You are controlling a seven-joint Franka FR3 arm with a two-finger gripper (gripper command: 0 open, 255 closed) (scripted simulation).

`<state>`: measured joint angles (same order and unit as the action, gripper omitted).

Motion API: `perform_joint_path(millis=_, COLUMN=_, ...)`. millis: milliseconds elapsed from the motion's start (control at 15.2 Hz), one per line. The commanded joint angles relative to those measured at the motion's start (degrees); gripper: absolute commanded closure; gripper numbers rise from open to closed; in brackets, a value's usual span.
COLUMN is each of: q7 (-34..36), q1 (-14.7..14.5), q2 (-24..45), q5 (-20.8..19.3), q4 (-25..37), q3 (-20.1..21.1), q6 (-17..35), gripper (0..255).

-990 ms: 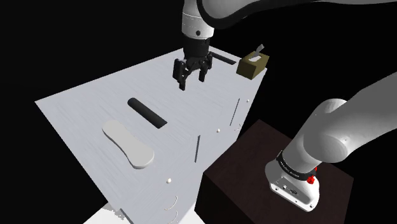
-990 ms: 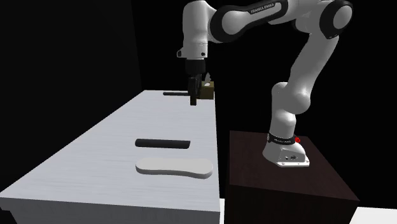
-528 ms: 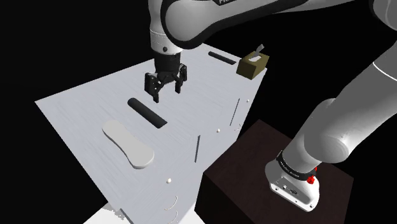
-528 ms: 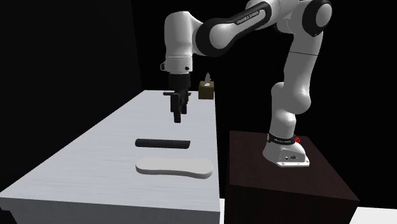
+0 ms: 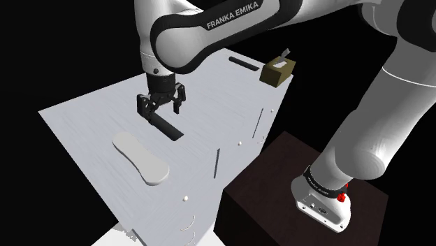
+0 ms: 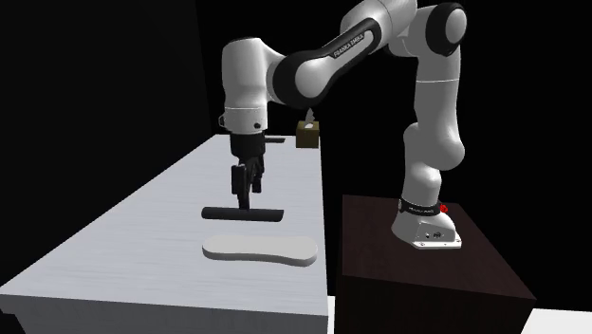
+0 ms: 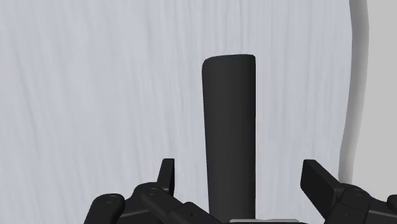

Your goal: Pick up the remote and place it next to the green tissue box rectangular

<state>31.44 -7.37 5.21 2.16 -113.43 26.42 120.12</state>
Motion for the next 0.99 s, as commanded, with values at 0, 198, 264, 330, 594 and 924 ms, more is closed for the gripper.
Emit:
perform_joint_path(millis=0, q7=0.3, q1=-0.2, q2=0.8, q5=-0.4, q4=-0.7, q3=0.0, q6=1.5, gripper=0)
perform_joint_path(millis=198, q7=0.8, q1=-0.4, q2=2.1, q5=-1.0, q4=-2.1, q3=0.0, q6=4.0, gripper=0)
perform_joint_path(millis=264, q7=0.8, q1=-0.4, q2=2.1, q5=-1.0, q4=-2.1, q3=0.0, q6=4.0, gripper=0)
perform_joint_path(millis=330, q7=0.8, q1=-0.4, q2=2.1, q5=-1.0, q4=-2.1, q3=0.0, q6=4.0, gripper=0)
perform_joint_path(millis=594, q7=0.8, q1=-0.4, q2=2.1, q5=-1.0, q4=-2.1, q3=0.0, q6=4.0, gripper=0)
perform_joint_path(millis=924, q7=0.8, q1=-0.4, q2=2.1, q5=-1.0, q4=-2.0, q3=0.0, q6=4.0, gripper=255)
